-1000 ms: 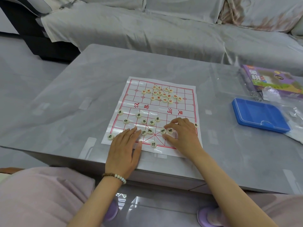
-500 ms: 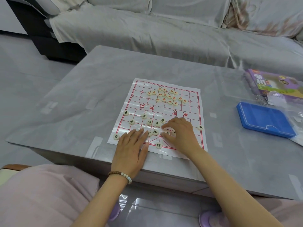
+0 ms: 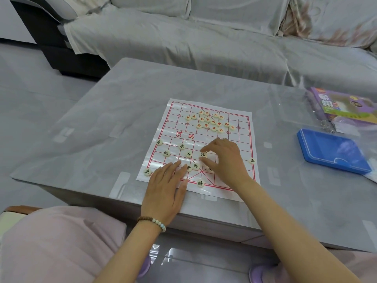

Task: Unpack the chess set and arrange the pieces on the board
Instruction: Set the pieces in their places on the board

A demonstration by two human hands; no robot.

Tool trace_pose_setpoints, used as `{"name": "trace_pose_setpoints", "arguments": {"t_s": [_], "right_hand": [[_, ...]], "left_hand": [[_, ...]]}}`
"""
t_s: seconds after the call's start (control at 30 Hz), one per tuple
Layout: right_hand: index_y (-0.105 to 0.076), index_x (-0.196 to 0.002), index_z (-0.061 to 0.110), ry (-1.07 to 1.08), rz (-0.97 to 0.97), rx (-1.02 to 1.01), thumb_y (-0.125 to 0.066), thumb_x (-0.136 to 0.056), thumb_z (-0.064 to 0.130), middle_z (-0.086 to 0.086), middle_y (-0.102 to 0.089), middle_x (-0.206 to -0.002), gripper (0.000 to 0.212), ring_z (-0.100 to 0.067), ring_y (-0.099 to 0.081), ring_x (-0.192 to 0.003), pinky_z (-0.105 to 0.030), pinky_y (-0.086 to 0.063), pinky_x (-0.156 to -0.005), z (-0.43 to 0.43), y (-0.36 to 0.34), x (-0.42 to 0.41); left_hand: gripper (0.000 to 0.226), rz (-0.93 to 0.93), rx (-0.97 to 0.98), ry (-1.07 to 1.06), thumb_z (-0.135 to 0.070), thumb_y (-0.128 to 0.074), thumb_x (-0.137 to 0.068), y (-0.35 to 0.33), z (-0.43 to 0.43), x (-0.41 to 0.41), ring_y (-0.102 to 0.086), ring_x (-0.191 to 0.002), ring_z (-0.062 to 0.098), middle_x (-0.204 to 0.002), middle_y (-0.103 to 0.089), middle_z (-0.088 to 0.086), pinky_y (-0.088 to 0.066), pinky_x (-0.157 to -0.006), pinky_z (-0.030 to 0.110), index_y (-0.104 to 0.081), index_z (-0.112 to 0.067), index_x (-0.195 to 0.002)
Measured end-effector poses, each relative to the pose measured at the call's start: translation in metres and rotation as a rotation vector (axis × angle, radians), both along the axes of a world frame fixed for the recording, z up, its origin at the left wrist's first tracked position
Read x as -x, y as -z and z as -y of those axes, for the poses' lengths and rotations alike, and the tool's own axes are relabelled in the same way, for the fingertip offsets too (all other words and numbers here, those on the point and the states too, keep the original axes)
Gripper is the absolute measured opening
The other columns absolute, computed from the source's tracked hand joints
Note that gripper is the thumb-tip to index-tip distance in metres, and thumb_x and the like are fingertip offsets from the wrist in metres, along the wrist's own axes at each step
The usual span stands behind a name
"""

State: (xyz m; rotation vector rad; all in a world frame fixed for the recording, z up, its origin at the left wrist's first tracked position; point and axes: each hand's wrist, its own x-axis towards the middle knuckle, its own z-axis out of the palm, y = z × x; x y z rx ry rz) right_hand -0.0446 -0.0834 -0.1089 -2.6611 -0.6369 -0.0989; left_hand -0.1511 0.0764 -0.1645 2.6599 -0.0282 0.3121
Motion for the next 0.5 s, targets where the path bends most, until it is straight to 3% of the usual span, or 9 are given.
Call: {"name": "trace_pose_setpoints", "arguments": {"t_s": [0.1,0.17,0.27,0.37,0.5], "right_hand": [[-0.067,-0.107,0.027,0.033,-0.073,-0.184,-0.066,-0.085,0.033,0.011,-0.064,-0.109,0.022,-0.005,-0.053,-0.100,-0.025,-0.031,-0.098,0.023,-0.002,0.027],[-0.067,-0.106,0.029,0.034,-0.084,-0.199,-0.067,-0.084,0.030,0.014,-0.064,-0.106,0.022,-0.006,-0.054,-0.099,-0.025,-0.034,-0.098,0.038,0.004,0.045],[-0.066,-0.107,0.031,0.012,-0.085,-0.178,-0.070,-0.083,0.025,0.021,-0.060,-0.104,0.025,-0.006,-0.053,-0.101,-0.007,-0.024,-0.095,0.051,0.021,0.064],[-0.068,-0.105,0.029,0.014,-0.093,-0.204,-0.069,-0.082,0.025,0.016,-0.064,-0.102,0.024,-0.006,-0.054,-0.099,-0.001,-0.021,-0.092,0.052,0.029,0.072],[-0.067,-0.106,0.027,0.074,-0.057,-0.226,-0.075,-0.077,0.030,0.016,-0.064,-0.100,0.029,-0.001,-0.051,-0.093,-0.014,-0.034,-0.091,0.050,0.034,0.073]], "left_hand": [[0.054,0.064,0.056,0.047,-0.049,-0.013,-0.098,0.002,0.001,0.003,-0.038,-0.129,0.012,-0.139,-0.046,-0.006,-0.024,-0.110,0.032,-0.046,-0.026,-0.135],[0.051,0.095,0.079,0.089,-0.047,-0.016,-0.098,0.003,0.005,0.005,-0.040,-0.126,0.010,-0.135,-0.049,-0.007,-0.030,-0.108,0.030,-0.048,-0.026,-0.133],[0.047,0.120,0.059,0.147,-0.043,-0.020,-0.099,0.004,0.010,0.007,-0.045,-0.119,0.010,-0.130,-0.055,-0.005,-0.031,-0.104,0.026,-0.053,-0.025,-0.127],[0.042,0.112,0.005,0.172,-0.042,-0.022,-0.099,0.007,0.010,0.007,-0.048,-0.115,0.012,-0.126,-0.057,-0.004,-0.036,-0.099,0.028,-0.051,-0.027,-0.126],[0.046,0.111,-0.023,0.148,-0.043,-0.020,-0.099,0.007,0.011,0.007,-0.048,-0.113,0.011,-0.125,-0.058,-0.005,-0.038,-0.097,0.028,-0.054,-0.027,-0.125]]}}
